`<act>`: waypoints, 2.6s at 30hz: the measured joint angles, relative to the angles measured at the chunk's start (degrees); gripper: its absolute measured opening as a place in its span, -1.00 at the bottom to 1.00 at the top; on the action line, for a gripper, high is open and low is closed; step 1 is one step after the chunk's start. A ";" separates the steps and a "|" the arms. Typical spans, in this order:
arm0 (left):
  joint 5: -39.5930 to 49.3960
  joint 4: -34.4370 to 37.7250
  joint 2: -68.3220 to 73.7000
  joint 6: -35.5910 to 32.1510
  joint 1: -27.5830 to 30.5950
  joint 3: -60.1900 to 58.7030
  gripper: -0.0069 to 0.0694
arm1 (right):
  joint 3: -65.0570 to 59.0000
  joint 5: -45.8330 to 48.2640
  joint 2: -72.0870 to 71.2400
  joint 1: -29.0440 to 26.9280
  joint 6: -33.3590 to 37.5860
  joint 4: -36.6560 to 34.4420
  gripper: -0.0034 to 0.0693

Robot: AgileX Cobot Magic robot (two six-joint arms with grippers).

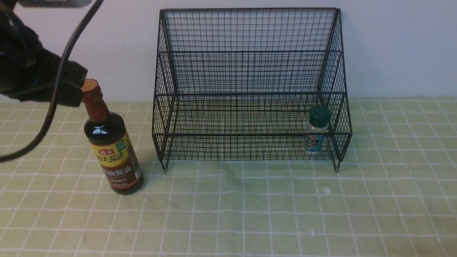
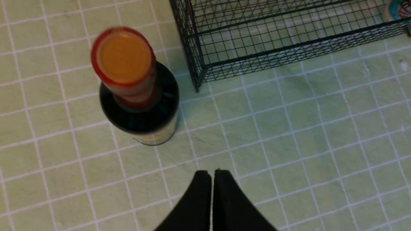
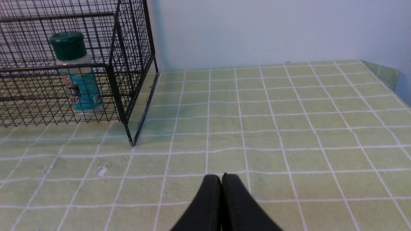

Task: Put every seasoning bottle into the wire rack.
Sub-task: Use the left arm to grab the condiment bottle closest to it, then use the left arm to put the condiment bottle back on the shelf

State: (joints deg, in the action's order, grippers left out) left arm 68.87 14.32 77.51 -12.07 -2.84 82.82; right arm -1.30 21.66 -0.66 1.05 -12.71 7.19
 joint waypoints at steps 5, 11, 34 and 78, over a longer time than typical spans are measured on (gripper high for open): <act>0.04 -3.28 4.92 -0.29 0.00 6.68 -0.83 | 0.00 0.00 0.00 0.00 -0.04 0.00 -0.95; -3.84 -3.72 8.00 -3.77 0.00 7.11 -0.56 | 0.00 0.00 0.00 0.00 -0.04 0.00 -0.95; -1.51 -5.81 19.70 -6.67 0.00 7.11 0.50 | 0.00 0.00 0.00 0.00 -0.07 0.00 -0.95; -9.88 -0.16 6.47 -6.78 0.00 17.70 -0.12 | 0.00 0.00 0.00 0.00 -0.11 0.00 -0.95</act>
State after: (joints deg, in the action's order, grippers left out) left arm 58.99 14.16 83.99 -18.85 -2.84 100.52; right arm -1.30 21.66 -0.66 1.05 -12.82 7.19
